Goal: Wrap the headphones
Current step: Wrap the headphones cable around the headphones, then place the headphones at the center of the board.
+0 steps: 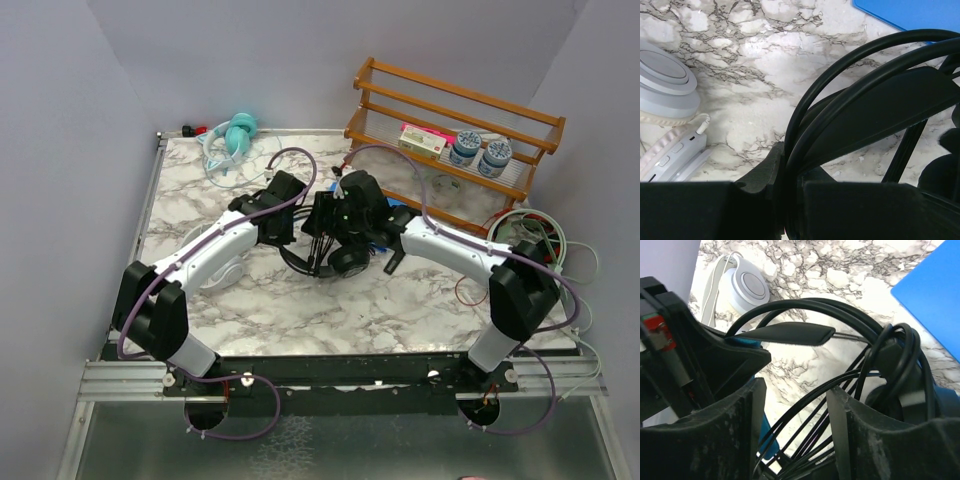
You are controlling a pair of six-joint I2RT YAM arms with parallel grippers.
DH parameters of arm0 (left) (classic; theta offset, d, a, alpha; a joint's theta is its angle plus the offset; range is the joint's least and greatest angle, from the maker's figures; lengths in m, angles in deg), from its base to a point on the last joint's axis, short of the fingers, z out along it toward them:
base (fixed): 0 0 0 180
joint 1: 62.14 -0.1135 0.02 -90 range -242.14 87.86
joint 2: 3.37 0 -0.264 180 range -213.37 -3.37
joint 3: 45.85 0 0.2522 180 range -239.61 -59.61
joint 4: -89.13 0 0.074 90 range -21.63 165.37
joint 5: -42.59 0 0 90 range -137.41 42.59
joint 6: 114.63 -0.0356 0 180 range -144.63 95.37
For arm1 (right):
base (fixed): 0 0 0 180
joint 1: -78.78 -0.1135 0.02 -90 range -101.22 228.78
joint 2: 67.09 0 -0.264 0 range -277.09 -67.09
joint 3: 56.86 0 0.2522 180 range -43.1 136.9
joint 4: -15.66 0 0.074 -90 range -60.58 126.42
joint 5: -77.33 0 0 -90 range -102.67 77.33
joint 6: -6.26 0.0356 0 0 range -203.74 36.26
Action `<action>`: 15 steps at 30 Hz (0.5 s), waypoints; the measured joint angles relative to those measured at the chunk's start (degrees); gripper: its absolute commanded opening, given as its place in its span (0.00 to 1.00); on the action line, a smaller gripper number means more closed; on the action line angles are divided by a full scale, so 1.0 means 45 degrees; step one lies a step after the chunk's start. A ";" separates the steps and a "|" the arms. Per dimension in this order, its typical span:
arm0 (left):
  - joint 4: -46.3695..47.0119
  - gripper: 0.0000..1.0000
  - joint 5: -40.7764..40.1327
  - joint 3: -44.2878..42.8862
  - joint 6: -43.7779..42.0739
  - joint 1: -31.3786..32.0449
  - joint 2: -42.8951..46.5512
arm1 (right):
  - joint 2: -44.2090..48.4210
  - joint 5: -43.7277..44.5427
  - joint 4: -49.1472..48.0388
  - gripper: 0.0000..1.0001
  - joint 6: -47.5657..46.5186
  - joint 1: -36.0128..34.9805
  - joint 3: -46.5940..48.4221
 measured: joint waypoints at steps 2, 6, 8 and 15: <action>0.0068 0.00 -0.0126 0.0053 0.0238 0.0005 -0.0019 | 0.0238 0.0359 0.0204 0.66 -0.0180 -0.0044 0.0019; 0.0243 0.00 -0.0248 0.0155 0.0573 -0.0097 -0.0024 | 0.0709 0.0816 0.0515 0.71 -0.0500 -0.0058 0.0044; 0.0345 0.00 -0.0238 0.0233 0.0680 -0.0262 -0.0024 | 0.0879 0.0933 0.0588 0.74 -0.0597 -0.0058 0.0044; 0.0821 0.00 -0.0253 0.0835 0.0908 -0.1146 -0.0024 | 0.1394 0.0549 0.1321 0.87 -0.1428 -0.0029 0.0301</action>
